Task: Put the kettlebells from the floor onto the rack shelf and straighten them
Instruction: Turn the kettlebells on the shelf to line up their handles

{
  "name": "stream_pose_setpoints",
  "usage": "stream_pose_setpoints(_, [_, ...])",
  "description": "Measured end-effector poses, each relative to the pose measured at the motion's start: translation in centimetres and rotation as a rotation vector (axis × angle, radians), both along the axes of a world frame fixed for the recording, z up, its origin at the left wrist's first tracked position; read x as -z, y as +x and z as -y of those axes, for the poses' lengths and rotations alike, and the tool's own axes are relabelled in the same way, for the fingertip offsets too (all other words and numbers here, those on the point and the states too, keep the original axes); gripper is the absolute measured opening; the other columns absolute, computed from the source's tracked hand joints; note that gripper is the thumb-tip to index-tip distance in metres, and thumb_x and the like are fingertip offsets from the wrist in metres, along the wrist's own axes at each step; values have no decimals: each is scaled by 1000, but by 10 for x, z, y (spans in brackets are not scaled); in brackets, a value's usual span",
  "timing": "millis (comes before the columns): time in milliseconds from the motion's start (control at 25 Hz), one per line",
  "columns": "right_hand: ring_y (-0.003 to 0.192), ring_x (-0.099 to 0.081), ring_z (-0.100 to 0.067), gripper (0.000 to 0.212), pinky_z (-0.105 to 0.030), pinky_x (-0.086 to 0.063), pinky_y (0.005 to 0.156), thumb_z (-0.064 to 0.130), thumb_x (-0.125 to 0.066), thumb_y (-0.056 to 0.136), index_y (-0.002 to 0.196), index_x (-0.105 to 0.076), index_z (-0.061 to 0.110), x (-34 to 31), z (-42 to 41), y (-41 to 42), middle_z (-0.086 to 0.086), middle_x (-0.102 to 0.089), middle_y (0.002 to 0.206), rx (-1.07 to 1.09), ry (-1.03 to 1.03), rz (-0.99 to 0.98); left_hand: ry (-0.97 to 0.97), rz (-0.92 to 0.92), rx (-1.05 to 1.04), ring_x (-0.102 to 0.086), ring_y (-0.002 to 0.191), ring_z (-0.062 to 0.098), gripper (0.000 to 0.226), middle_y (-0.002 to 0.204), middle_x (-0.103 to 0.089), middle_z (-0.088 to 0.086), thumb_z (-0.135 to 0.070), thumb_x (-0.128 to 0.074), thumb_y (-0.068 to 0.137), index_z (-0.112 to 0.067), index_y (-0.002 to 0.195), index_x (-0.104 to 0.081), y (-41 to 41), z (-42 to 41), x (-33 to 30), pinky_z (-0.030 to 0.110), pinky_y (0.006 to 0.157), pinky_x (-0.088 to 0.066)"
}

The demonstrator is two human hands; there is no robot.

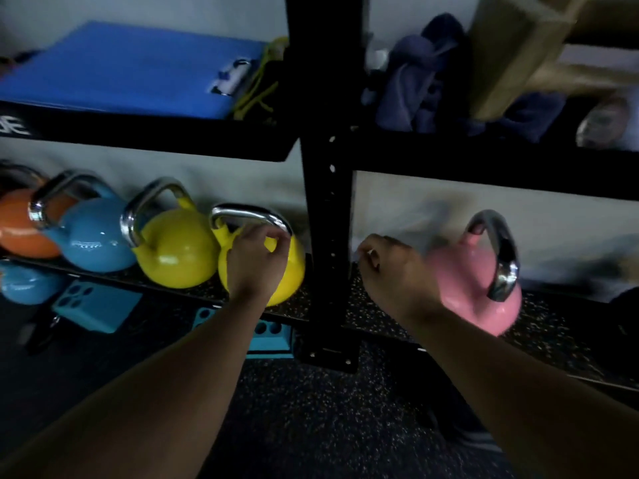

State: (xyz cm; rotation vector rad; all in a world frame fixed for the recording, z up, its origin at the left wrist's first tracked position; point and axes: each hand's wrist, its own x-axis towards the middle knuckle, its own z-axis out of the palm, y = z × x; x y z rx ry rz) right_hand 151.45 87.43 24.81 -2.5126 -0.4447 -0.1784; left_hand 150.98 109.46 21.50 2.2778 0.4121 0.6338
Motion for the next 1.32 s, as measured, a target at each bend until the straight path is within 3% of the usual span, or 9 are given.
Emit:
stream_pose_setpoints(160, [95, -62, -31, 20, -40, -52, 76, 29, -51, 93, 106, -63, 18, 14, -107, 7, -10, -66, 101, -194, 99, 0, -76, 29, -256, -54, 110, 39, 33, 122, -55, 13, -39, -61, 88, -15, 111, -62, 19, -71, 8, 43, 91, -42])
stream_pose_setpoints(280, [116, -51, -35, 40, -45, -47, 96, 32, -51, 97, 132, -52, 13, 23, -178, 35, -16, -53, 124, -130, 67, 11, -322, -148, -180, -39, 133, 42, 70, 152, -33, 20, -48, -55, 95, -12, 149, -32, 41, -105, 12, 46, 104, -35])
stream_pose_setpoints(360, [122, -45, -41, 49, -47, -42, 102, 40, -50, 98, 138, -47, 14, 32, -210, 64, -19, -49, 131, -8, 19, -73, -499, -255, -73, -30, 143, 43, 85, 163, -15, 16, -58, -49, 94, -19, 157, -9, 55, -118, 21, 51, 111, -34])
stream_pose_setpoints(520, [109, -58, -31, 48, -32, -41, 80, 59, -49, 93, 117, -57, 17, 44, -222, 96, -12, -62, 115, 116, 101, -291, -619, -246, 27, -24, 147, 42, 86, 166, 7, 9, -61, -44, 94, -29, 157, 5, 66, -112, 33, 51, 111, -38])
stream_pose_setpoints(680, [94, -61, -24, 41, -27, -37, 70, 57, -53, 93, 106, -61, 19, 46, -230, 77, -5, -68, 99, 242, 276, -248, -624, -238, 191, -13, 152, 29, 76, 167, 2, 7, -48, -45, 100, -27, 158, -1, 84, -134, 36, 29, 101, -31])
stream_pose_setpoints(800, [76, -60, -15, 39, -29, -42, 61, 59, -51, 93, 98, -58, 22, 50, -225, 70, -2, -66, 86, 216, 316, -318, -579, -287, 311, -2, 154, 20, 73, 167, 0, 1, -50, -39, 101, -27, 158, 0, 90, -140, 38, 35, 120, -12])
stream_pose_setpoints(920, [72, -63, -18, 45, -23, -47, 57, 63, -47, 93, 114, -65, 27, 49, -217, 81, -2, -69, 92, 222, 656, -530, -590, -267, 275, 4, 154, 16, 70, 168, 5, -2, -55, -28, 101, -27, 158, 1, 91, -129, 44, 39, 124, 0])
stream_pose_setpoints(1040, [65, -56, -16, 39, -12, -42, 44, 47, -39, 102, 124, -61, 22, 58, -236, 68, -4, -61, 82, 256, 789, -546, -652, -241, 355, -5, 154, 23, 76, 168, -1, 1, -62, -27, 92, -34, 157, 1, 109, -140, 47, 46, 123, -12])
stream_pose_setpoints(1320, [70, -59, -19, 31, -22, -49, 52, 39, -44, 103, 109, -62, 15, 63, -260, 53, -6, -64, 87, 308, 1035, -484, -651, -265, 416, -36, 141, 24, 53, 162, -27, 4, -42, -25, 106, -36, 157, -10, 126, -139, 44, 21, 97, -27])
